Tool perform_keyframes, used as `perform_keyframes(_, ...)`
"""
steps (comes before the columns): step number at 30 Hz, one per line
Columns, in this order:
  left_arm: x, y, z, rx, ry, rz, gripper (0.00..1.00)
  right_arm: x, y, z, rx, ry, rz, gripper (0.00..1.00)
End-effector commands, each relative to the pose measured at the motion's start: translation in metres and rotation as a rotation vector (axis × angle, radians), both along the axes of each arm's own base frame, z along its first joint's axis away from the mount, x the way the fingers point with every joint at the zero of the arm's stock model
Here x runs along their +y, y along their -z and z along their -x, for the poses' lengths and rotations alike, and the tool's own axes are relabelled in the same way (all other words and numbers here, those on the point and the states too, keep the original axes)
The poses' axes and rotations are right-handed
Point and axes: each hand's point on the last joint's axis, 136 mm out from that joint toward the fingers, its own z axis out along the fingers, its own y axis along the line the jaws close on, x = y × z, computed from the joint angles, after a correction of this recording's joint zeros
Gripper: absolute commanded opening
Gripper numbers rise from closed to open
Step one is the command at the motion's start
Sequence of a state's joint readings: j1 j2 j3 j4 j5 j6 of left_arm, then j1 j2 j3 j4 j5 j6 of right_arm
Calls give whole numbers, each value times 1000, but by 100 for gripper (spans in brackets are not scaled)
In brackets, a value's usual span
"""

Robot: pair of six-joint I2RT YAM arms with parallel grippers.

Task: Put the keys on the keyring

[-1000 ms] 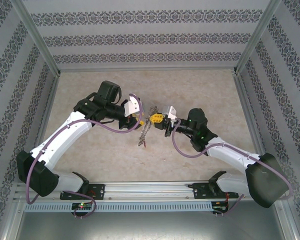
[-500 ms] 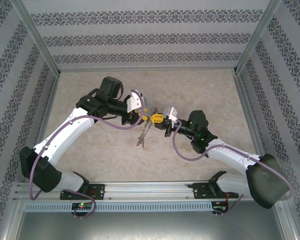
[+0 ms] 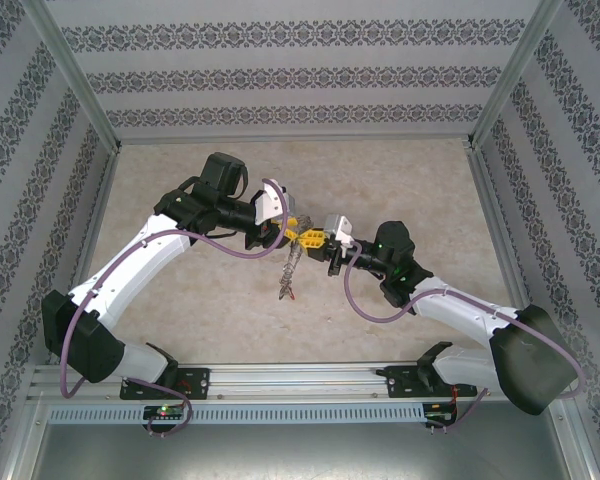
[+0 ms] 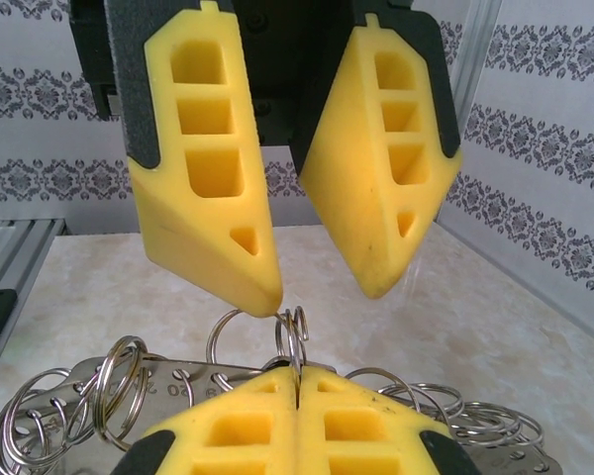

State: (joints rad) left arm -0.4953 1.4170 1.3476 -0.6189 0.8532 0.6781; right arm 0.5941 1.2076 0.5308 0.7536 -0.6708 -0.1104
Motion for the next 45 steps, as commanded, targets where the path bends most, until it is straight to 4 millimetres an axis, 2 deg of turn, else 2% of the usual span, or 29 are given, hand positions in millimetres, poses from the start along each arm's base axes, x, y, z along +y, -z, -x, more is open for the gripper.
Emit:
perform_keyframes(1, -1, 11, 3, 20, 40, 10, 33, 4, -33, 6, -107, -33, -70, 0)
perform_keyframes(5, 0, 15, 6, 32, 44, 12, 34, 2, -32, 4, -108, -9, -72, 0)
perform_keyframes(9, 4, 19, 4, 37, 36, 3, 22, -2, -34, 3, -114, 18, -84, 0)
perform_keyframes(17, 9, 24, 5, 47, 29, 5, 20, -5, -39, 3, -121, 41, -98, 0)
perform_keyframes(23, 9, 26, 4, 33, 18, 11, 11, -4, -44, 2, -124, 35, -111, 0)
perform_keyframes(25, 9, 26, 3, 29, 13, 12, 11, -3, -45, 1, -123, 38, -115, 0)
perform_keyframes(27, 9, 23, 2, 30, 2, 25, 19, -3, -46, 0, -124, 37, -121, 0)
perform_keyframes(29, 7, 17, 2, 34, -2, 52, 20, -1, -47, 1, -123, 34, -122, 0)
perform_keyframes(36, 2, -3, -2, 21, -22, 127, 20, 7, -38, 2, -114, 13, -96, 0)
perform_keyframes(38, 2, -3, -1, 17, -19, 124, 14, 7, -36, 2, -111, 13, -92, 0)
perform_keyframes(39, 3, -2, -1, 18, -19, 117, 4, 8, -34, 2, -106, 10, -89, 0)
perform_keyframes(40, 4, 0, 0, 19, -13, 107, 0, 8, -33, 2, -106, 9, -83, 0)
perform_keyframes(45, 9, 9, 8, 18, 14, 46, 0, 9, -9, 8, -100, -29, 34, 0)
